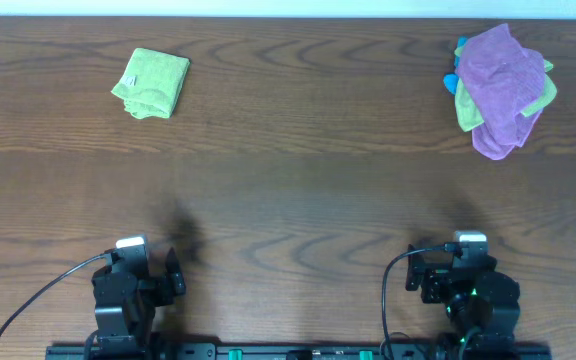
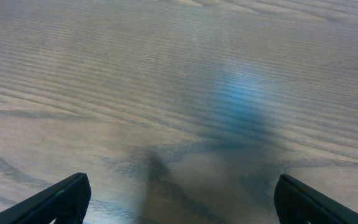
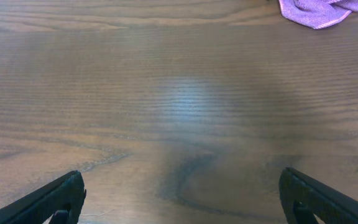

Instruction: Fold the cloth

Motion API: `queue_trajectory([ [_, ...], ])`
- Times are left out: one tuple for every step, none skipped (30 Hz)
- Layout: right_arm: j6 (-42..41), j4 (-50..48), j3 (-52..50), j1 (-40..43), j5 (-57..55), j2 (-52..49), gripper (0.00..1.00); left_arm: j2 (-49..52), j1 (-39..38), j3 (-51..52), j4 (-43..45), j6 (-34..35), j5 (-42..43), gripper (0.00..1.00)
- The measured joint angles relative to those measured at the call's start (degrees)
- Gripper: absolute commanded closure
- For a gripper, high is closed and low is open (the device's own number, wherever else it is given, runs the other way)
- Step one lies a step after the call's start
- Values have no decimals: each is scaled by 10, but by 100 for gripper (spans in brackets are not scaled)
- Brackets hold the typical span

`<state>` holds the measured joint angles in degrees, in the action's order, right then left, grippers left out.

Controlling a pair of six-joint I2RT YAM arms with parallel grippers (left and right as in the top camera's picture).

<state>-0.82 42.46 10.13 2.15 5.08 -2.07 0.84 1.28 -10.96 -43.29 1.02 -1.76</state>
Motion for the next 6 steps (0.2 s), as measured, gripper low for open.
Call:
queue_trajectory([
  [0,0,0,0,0,0,1,0,0,0,0,0,0,5],
  [0,0,0,0,0,0,1,0,0,0,0,0,0,5],
  [0,0,0,0,0,0,1,0,0,0,0,0,0,5],
  [0,0,0,0,0,0,1,0,0,0,0,0,0,4],
  [0,0,0,0,0,0,1,0,0,0,0,0,0,5],
  [0,0,0,0,0,0,1,0,0,0,0,0,0,5],
])
